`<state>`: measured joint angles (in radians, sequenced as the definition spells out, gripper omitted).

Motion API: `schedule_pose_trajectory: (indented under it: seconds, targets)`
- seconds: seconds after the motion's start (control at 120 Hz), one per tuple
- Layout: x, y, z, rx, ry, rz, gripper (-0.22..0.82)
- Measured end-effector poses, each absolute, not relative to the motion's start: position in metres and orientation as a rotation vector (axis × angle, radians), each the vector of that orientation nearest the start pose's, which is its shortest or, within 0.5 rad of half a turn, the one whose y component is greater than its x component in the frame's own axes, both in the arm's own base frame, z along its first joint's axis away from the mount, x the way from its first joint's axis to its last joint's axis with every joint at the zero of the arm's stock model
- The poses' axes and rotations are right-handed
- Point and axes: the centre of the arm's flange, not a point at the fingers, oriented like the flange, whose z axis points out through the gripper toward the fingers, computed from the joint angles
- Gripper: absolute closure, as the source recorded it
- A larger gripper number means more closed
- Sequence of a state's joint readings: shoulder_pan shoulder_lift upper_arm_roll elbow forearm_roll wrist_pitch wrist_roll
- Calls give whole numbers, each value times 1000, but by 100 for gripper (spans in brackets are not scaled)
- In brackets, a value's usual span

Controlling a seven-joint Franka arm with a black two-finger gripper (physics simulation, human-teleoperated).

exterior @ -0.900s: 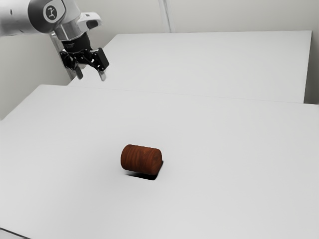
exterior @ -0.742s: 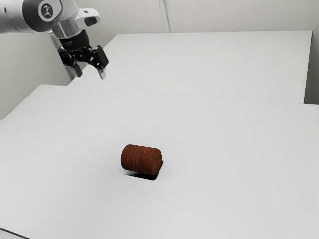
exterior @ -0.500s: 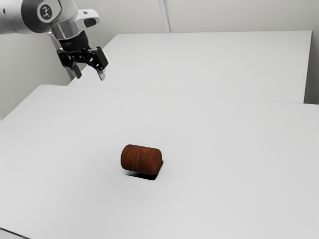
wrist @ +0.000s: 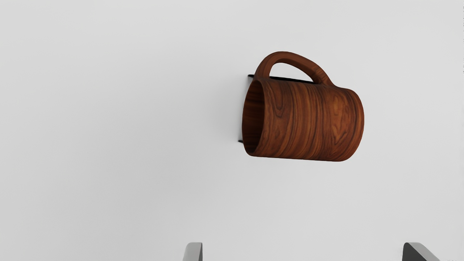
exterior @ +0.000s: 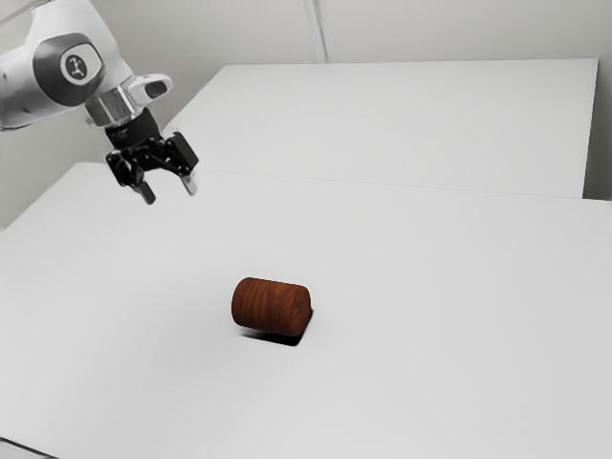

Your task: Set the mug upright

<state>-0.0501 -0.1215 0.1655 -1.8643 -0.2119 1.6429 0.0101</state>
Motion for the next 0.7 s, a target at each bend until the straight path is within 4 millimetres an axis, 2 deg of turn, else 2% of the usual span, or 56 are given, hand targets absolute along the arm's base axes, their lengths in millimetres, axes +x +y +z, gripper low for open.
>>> schedule_pose_trajectory:
  seconds: [0.292,0.492,0.608,0.7]
  targets:
    - [515,49,484,-3577,-138,130,0]
    - [512,67,425,-3694,-57,108,0]
    - [515,78,401,-3738,4,72,0]
    - [519,84,375,-3785,30,68,0]
